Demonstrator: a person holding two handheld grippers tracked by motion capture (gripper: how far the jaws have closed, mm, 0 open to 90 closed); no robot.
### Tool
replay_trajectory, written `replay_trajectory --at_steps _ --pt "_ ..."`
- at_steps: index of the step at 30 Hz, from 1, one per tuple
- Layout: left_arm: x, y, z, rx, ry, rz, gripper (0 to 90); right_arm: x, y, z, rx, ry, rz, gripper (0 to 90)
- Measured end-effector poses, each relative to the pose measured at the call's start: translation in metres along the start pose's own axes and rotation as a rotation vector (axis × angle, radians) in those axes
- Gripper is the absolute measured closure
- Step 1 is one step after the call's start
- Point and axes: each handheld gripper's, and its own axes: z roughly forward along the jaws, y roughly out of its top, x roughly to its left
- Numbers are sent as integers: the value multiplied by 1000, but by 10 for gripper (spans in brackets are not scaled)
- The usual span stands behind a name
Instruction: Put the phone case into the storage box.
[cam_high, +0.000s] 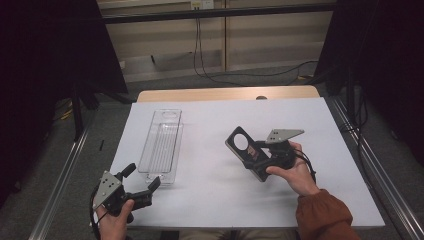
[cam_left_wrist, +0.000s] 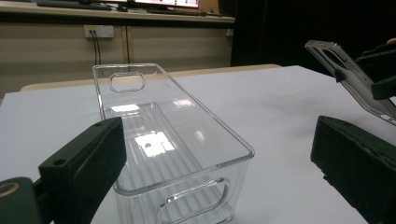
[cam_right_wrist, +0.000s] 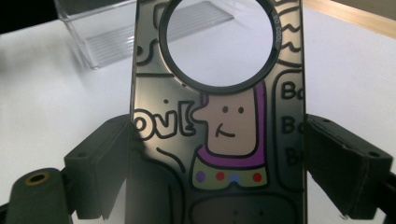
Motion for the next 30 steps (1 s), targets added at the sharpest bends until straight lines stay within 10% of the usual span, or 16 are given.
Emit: replay_trajectory --at_steps 30 --pt "-16 12 19 35 -242 -6 32 31 -10 -7 -81 115 -39 121"
